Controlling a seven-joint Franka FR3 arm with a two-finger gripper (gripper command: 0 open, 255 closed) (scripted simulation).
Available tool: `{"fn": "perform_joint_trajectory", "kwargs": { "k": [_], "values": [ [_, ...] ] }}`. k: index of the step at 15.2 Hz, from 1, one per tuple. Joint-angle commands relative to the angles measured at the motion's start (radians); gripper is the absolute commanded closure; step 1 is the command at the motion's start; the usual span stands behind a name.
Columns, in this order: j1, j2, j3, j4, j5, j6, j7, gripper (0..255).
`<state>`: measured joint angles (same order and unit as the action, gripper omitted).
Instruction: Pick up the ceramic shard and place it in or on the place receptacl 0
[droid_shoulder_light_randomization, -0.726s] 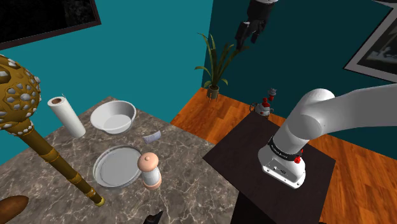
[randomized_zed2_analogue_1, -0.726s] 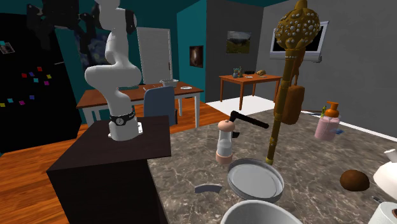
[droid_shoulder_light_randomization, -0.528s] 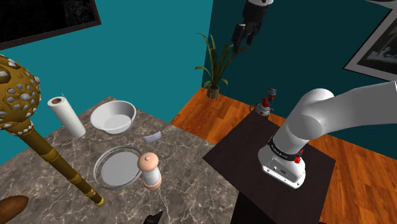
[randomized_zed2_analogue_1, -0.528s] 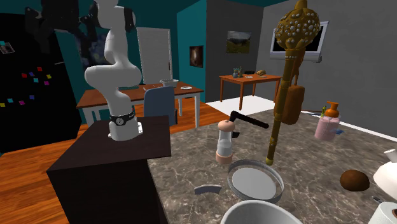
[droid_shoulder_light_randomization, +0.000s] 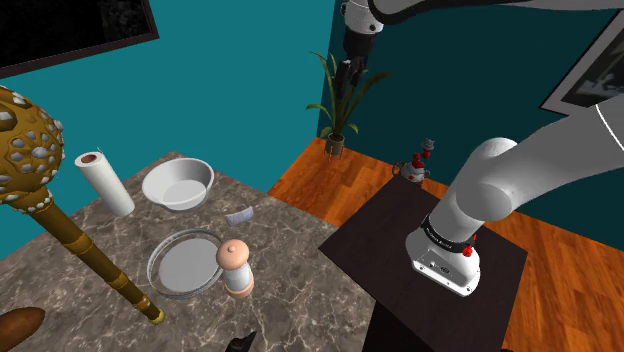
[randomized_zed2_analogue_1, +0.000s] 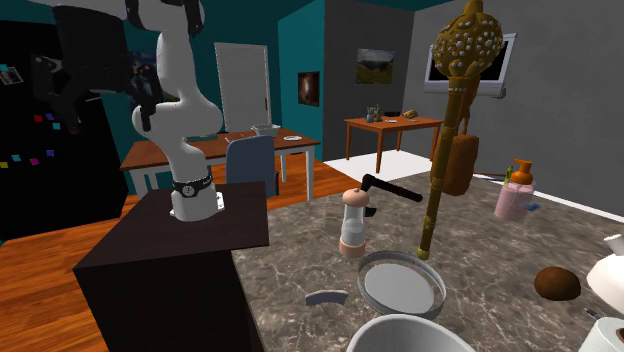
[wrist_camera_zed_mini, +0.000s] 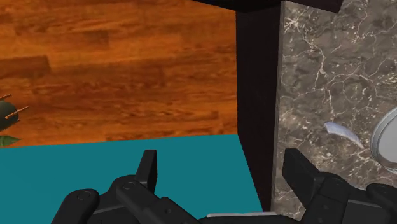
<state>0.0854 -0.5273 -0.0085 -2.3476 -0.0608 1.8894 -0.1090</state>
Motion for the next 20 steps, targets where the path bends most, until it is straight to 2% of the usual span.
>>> {"fn": "perform_joint_trajectory", "kwargs": {
  "k": [1,10,20],
  "values": [
    [0.024,0.069,-0.003,0.013,0.015,0.044,-0.045,0],
    [0.113,0.372,-0.002,0.114,0.095,0.187,-0.261,0],
    [0.181,0.686,0.061,0.278,0.173,0.264,-0.484,0]
  ]
}}
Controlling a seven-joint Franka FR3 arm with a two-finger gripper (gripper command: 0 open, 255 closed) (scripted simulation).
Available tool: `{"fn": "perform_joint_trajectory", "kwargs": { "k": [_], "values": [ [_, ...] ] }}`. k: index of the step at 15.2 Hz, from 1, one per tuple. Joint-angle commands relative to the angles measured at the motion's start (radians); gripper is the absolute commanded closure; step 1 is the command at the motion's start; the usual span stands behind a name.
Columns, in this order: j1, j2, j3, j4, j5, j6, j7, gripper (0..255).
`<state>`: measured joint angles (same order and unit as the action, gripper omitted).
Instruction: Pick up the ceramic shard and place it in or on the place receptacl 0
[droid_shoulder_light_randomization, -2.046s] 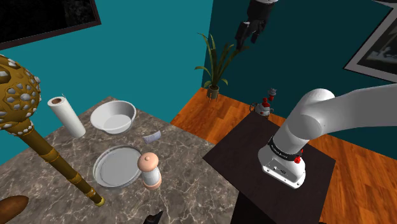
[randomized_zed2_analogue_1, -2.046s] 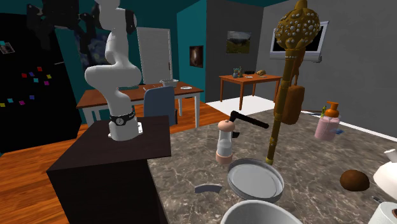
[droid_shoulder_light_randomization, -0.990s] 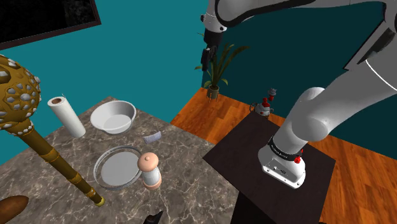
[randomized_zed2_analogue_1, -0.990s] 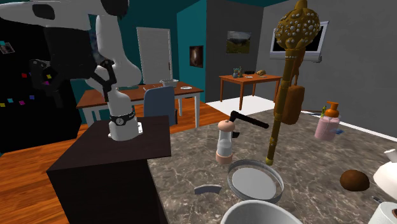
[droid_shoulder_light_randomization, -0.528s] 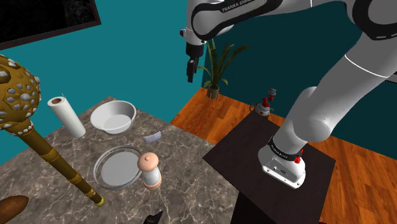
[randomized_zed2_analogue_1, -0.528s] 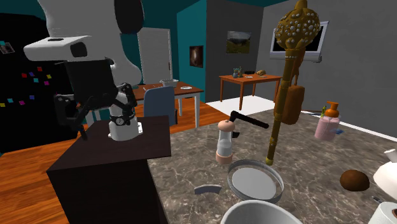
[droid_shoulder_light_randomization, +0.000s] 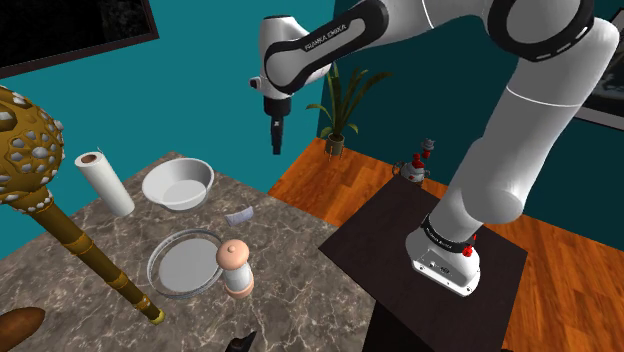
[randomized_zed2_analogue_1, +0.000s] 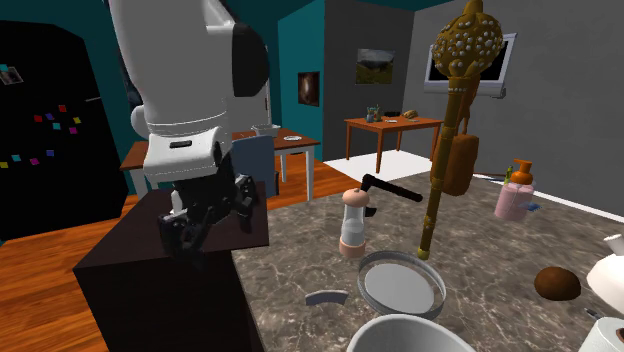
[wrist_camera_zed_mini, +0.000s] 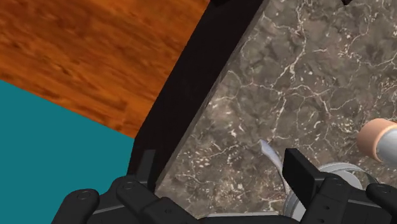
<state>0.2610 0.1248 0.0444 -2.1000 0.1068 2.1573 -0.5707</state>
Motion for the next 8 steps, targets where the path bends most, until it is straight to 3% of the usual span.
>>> {"fn": "perform_joint_trajectory", "kwargs": {
  "k": [1,8],
  "values": [
    [0.011,0.063,0.017,0.048,0.011,0.001,-0.043,0],
    [0.052,0.261,0.084,0.179,0.024,0.016,-0.167,0]
  ]
}}
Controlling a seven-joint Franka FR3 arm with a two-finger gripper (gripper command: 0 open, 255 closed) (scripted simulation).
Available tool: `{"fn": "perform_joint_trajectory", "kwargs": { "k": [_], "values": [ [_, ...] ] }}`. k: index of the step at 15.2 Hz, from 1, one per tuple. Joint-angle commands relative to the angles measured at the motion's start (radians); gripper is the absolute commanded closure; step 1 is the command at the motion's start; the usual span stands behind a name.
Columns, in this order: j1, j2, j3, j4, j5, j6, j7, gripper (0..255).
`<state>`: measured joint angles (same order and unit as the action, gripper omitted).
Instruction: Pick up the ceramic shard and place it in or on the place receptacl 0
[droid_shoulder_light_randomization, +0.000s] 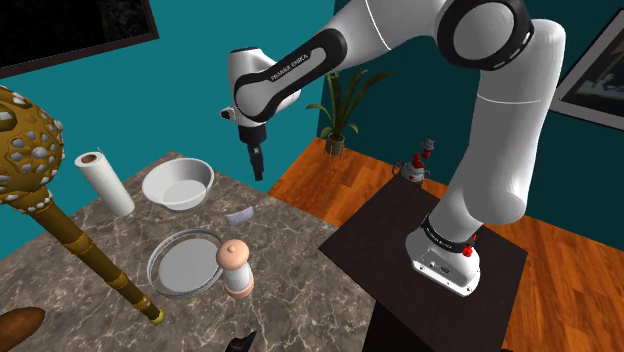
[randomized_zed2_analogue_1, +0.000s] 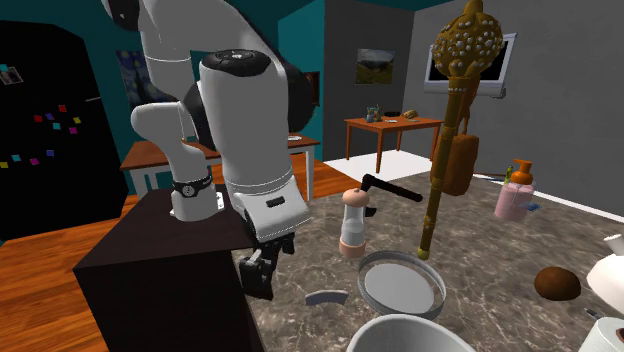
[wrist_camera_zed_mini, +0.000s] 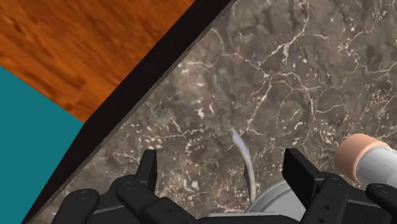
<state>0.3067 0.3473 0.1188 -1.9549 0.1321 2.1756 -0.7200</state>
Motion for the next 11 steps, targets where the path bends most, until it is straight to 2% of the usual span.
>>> {"fn": "perform_joint_trajectory", "kwargs": {
  "k": [1,8,11],
  "values": [
    [0.013,0.065,0.019,0.052,-0.001,-0.002,-0.034,0],
    [0.066,0.245,0.085,0.183,-0.019,-0.006,-0.137,0],
    [0.075,0.272,0.091,0.185,-0.021,0.015,-0.145,0]
  ]
}}
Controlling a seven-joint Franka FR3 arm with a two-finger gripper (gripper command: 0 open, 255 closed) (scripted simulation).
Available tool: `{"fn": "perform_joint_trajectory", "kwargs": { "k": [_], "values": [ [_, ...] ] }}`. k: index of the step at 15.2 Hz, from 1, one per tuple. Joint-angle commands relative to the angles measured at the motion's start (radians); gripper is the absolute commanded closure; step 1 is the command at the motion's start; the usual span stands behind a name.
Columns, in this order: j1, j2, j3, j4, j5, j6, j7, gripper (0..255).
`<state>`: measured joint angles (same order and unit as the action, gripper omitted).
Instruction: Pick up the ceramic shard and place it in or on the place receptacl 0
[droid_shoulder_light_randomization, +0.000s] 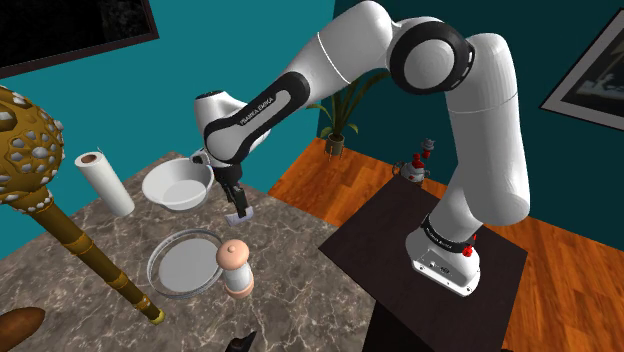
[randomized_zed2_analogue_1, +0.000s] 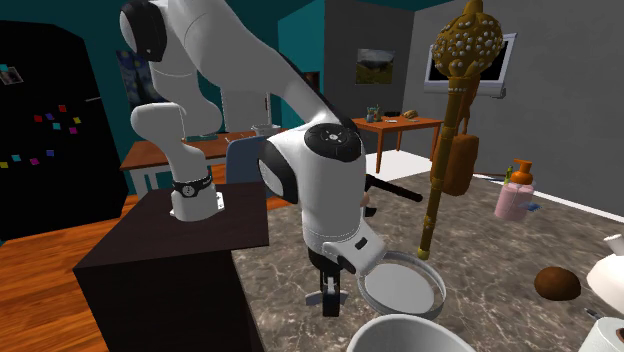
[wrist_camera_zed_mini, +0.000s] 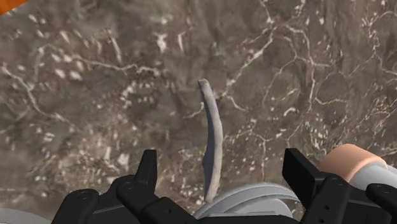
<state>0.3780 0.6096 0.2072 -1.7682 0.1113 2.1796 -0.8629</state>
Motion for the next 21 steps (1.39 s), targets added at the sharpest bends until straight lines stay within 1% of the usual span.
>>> {"fn": "perform_joint_trajectory", "kwargs": {
  "k": [1,6,13,14,21],
  "values": [
    [0.005,0.016,0.002,-0.006,-0.001,0.021,-0.002,0],
    [0.013,0.049,0.001,-0.022,-0.002,0.07,-0.002,0],
    [0.013,0.049,0.001,-0.021,-0.002,0.07,-0.001,0],
    [0.013,0.049,0.001,-0.021,-0.002,0.07,-0.001,255],
    [0.013,0.049,0.001,-0.021,-0.002,0.07,-0.001,255]
  ]
}}
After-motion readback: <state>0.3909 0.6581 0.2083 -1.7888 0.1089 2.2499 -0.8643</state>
